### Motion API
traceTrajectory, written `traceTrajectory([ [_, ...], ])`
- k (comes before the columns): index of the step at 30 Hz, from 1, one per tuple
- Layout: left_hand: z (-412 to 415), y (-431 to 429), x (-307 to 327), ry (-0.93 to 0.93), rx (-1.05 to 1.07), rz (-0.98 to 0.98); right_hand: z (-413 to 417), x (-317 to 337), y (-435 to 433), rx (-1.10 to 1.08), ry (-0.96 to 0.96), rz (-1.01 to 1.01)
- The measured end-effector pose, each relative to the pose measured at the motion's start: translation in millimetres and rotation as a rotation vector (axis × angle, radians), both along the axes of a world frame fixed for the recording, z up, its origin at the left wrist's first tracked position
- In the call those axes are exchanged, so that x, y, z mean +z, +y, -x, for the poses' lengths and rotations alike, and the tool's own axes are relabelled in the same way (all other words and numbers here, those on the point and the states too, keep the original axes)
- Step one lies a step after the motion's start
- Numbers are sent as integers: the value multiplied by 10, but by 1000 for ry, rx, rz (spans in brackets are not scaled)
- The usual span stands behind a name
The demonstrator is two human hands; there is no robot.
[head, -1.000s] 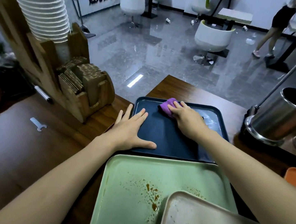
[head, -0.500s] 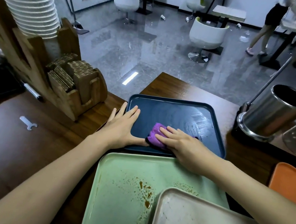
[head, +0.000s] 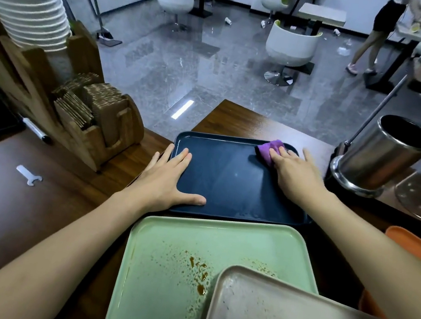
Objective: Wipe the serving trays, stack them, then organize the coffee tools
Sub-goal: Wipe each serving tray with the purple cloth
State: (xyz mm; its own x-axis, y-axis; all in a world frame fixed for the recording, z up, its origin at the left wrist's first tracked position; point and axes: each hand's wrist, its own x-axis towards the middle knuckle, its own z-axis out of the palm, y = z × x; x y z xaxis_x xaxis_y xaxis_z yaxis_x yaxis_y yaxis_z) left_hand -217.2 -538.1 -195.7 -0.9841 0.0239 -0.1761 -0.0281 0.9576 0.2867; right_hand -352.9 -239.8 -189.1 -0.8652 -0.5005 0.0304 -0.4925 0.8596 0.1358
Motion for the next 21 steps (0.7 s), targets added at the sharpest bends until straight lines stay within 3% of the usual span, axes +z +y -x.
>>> traceTrajectory([
  [5,1,7,11,-6,3,24,-338,94,187,42,-51,26],
  [13,13,16,0,-7,5,39,-1001,282,366,138,-301,63],
  [21,18,30,-5,-8,-9,62,-1110,194,-291,294,-398,145],
])
